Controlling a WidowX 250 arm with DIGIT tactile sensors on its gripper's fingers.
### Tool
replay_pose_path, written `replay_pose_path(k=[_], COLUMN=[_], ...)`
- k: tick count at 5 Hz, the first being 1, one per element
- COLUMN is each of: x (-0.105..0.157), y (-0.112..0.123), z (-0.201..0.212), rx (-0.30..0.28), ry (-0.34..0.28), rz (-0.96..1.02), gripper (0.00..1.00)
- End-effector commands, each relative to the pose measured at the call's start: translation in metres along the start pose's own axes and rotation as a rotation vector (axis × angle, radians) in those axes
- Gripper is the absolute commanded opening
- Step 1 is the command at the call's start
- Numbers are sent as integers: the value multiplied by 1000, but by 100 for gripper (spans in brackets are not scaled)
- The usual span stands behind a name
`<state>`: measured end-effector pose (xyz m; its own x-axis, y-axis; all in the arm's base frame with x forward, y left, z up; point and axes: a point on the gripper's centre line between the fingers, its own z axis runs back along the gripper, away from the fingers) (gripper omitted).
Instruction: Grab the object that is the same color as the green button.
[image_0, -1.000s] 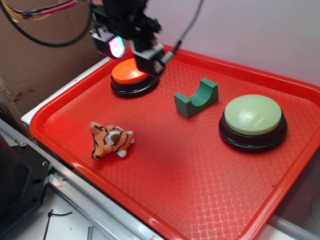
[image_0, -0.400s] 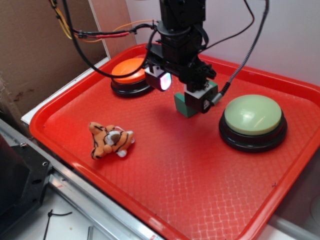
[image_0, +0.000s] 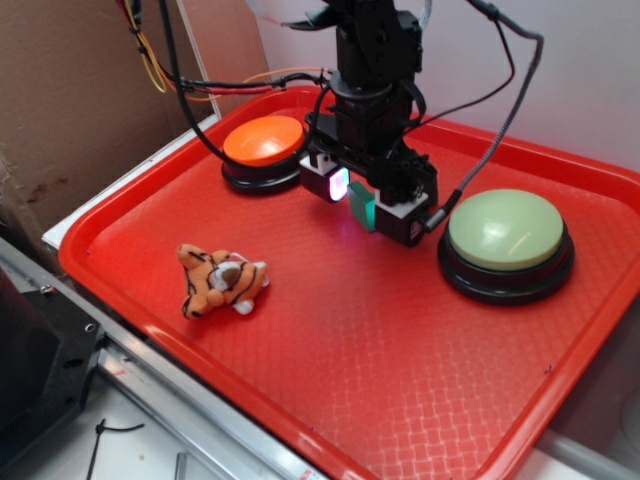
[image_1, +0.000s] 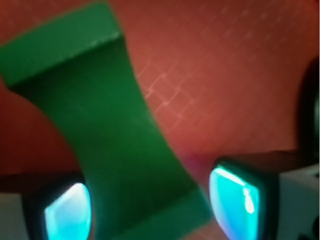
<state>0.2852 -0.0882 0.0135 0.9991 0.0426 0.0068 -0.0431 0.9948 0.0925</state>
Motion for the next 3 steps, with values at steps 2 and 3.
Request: replay_pose_path(k=[2, 3], x=[5, -8], y=[16, 29], z=[27, 64], rx=[-87, -80], ry=[16, 48], rz=[-64, -23], gripper=[0, 0])
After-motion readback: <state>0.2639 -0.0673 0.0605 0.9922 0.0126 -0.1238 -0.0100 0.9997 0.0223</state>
